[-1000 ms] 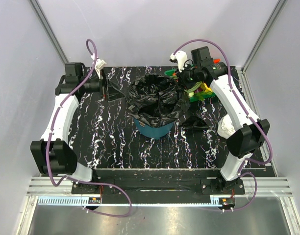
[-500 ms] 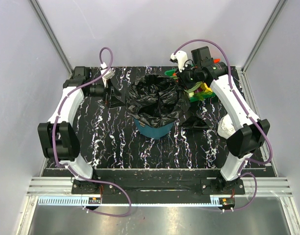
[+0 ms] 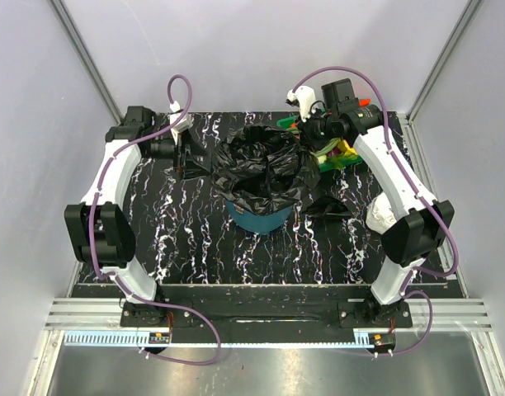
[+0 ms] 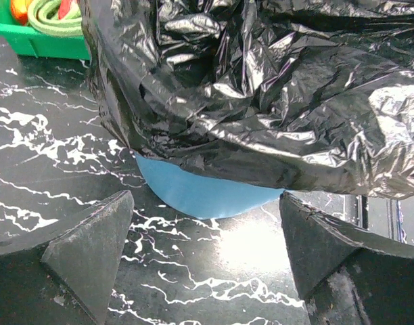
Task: Put the trash bags into the trash bin
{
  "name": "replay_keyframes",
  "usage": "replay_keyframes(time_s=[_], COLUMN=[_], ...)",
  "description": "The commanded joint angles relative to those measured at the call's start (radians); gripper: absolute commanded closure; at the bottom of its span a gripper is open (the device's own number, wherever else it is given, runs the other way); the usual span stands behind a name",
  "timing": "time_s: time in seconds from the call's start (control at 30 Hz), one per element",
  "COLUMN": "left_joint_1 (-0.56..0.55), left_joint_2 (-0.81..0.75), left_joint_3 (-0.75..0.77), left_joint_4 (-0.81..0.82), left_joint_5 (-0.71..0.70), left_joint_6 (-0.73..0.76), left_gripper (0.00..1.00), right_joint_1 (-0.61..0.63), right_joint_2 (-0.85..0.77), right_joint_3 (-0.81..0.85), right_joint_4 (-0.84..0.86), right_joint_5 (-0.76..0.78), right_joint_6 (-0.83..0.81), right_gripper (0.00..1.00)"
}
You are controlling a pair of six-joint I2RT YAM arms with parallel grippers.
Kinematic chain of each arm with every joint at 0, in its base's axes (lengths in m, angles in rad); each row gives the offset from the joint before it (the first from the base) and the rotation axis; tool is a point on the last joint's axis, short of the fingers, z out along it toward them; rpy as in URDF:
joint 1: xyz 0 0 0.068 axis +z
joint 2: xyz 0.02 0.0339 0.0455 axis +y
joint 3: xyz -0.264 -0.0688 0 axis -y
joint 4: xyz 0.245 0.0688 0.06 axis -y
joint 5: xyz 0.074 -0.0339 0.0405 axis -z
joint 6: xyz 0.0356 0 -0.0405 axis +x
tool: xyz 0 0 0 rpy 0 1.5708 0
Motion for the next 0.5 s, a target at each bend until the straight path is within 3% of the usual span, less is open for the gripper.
replay_keyframes(time_s=[0.0, 0.3, 0.47], left_joint_1=[-0.005, -0.047, -0.061], left_joint_2=[-0.01, 0.005, 0.016], left_joint_3=[0.063, 0.083, 0.085], left_joint_4=[0.01, 0.01, 0.01], left_joint_5=[0.083, 0.103, 0.115], left_joint_6=[0.06, 0.075, 0.083], left_gripper=[0.07, 0.12, 0.26], right_joint_1=[0.0, 0.0, 0.0], right_joint_2=[-0.041, -0.049, -0.047], right_joint_3=[0.003, -0.01, -0.007], right_joint_4=[0.023, 0.024, 0.021], right_joint_5=[-0.033, -0.033, -0.033], right_joint_6=[0.016, 0.012, 0.015], right_gripper=[0.9, 0.9, 0.9])
